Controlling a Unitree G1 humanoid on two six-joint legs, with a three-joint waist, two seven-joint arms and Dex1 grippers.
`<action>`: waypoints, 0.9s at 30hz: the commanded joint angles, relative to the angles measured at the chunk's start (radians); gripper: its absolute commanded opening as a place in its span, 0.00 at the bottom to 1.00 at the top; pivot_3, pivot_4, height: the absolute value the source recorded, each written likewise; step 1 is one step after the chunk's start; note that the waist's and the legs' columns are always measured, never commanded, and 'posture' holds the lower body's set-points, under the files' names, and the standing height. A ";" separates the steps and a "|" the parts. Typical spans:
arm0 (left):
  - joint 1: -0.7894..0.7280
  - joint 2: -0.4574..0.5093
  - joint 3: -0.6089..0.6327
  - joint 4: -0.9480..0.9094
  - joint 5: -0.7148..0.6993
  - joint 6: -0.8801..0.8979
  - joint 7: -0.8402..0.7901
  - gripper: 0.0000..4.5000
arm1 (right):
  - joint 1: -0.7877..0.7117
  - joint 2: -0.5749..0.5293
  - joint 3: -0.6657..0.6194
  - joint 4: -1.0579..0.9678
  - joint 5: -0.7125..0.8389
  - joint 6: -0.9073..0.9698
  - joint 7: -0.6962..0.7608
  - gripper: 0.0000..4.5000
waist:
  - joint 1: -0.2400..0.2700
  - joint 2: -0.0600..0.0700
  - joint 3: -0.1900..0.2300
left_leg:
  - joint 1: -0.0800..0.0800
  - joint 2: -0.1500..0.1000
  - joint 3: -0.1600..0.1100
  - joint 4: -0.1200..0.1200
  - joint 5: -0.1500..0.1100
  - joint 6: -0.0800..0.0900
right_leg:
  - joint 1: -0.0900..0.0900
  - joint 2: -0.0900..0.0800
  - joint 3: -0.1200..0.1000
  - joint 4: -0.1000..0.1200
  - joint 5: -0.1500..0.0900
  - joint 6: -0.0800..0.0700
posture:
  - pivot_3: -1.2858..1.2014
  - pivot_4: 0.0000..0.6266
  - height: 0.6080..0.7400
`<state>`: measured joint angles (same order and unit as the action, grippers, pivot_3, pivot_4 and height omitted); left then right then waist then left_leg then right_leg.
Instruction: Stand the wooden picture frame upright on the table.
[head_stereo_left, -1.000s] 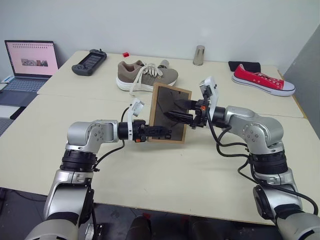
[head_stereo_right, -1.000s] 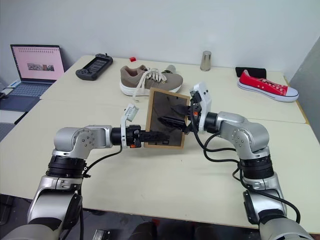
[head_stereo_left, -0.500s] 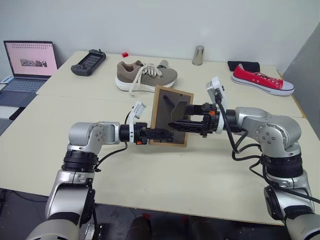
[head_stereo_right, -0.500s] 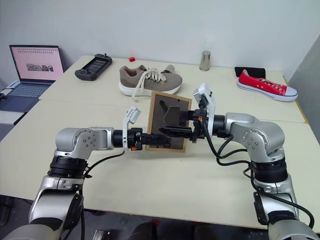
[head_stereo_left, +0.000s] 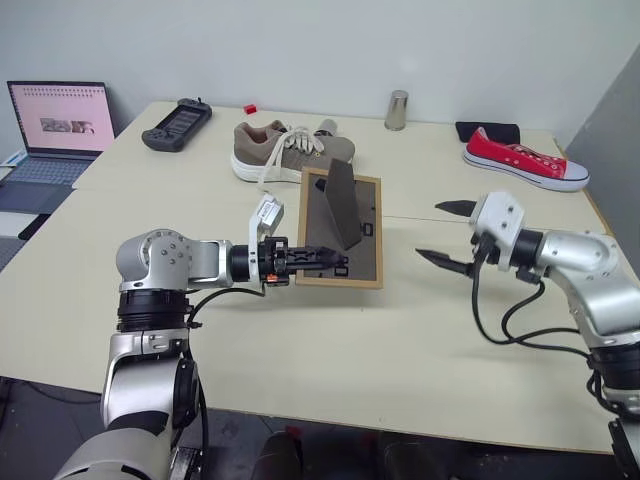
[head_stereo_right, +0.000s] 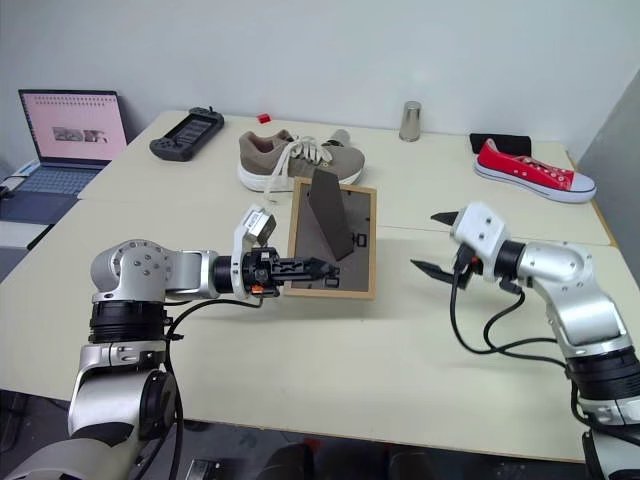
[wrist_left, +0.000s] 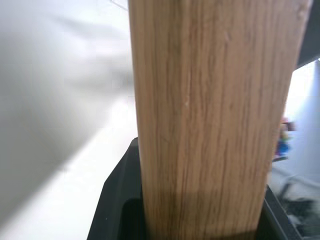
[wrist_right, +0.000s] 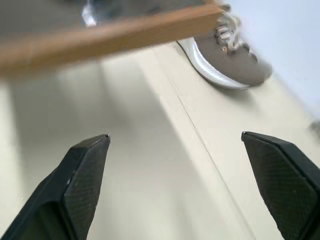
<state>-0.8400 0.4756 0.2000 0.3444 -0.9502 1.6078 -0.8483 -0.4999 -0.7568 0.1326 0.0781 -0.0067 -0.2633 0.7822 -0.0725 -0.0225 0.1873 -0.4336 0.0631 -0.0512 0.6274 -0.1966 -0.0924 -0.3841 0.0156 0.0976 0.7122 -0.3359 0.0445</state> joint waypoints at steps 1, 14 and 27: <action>-0.018 0.035 -0.041 0.064 -0.264 0.007 0.100 0.27 | -0.074 0.025 0.038 0.177 -0.325 -0.534 -0.277 1.00 | -0.005 0.000 0.000 | 0.000 0.000 0.000 0.000 0.000 0.000 | 0.000 0.000 0.000 0.001 0.000 0.000 | 0.52 0.24 1.00; 0.047 0.064 -0.124 0.074 -0.696 0.007 0.457 0.27 | -0.325 0.128 0.154 0.498 -0.760 -0.865 -0.736 1.00 | -0.009 0.000 0.000 | 0.001 -0.001 -0.002 0.001 0.002 -0.004 | 0.001 -0.002 -0.001 0.004 0.000 -0.001 | 0.52 0.24 1.00; 0.140 0.044 -0.136 0.003 -0.927 -0.113 0.700 0.27 | -0.391 0.141 0.230 0.551 -0.869 -0.888 -0.888 0.52 | -0.009 0.000 0.000 | 0.003 -0.002 -0.003 0.002 0.003 -0.004 | 0.005 -0.003 -0.001 0.004 0.000 -0.001 | 0.52 0.24 1.00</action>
<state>-0.6989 0.5249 0.0553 0.3871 -1.8147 1.5355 -0.1672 -0.8576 -0.6116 0.3680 0.6423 -0.8826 -1.1446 -0.0762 -0.0819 -0.0227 0.1873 -0.4304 0.0610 -0.0542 0.6290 -0.1941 -0.0967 -0.3793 0.0129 0.0965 0.7157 -0.3355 0.0437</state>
